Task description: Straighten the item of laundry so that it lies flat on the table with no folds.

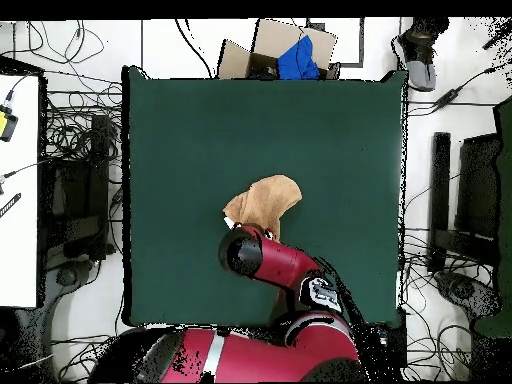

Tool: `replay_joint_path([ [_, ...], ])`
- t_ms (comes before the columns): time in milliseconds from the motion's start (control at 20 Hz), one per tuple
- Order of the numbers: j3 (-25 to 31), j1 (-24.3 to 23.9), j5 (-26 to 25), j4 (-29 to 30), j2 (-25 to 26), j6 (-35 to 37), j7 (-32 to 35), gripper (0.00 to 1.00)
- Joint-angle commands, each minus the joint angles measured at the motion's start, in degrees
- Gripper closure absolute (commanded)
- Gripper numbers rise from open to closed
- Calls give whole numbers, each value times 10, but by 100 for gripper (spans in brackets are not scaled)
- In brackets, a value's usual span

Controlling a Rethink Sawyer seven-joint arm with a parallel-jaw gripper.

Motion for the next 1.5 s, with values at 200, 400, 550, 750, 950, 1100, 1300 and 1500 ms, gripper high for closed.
replay_joint_path([
  [200, 52, 0, -5, -89, 107, -82, 96, 0],
  [400, 61, -5, -7, -109, 131, -99, 96, 0],
  [550, 69, -11, -12, -124, 149, -115, 96, 0],
  [750, 76, -15, -21, -140, 165, -125, 97, 0],
  [950, 77, -15, -27, -140, 161, -115, 100, 0],
  [1100, 71, -10, -24, -139, 158, -110, 102, 0],
  [1300, 84, -23, -30, -134, 156, -114, 103, 100],
  [1500, 82, -20, -26, -135, 147, -83, 92, 100],
])
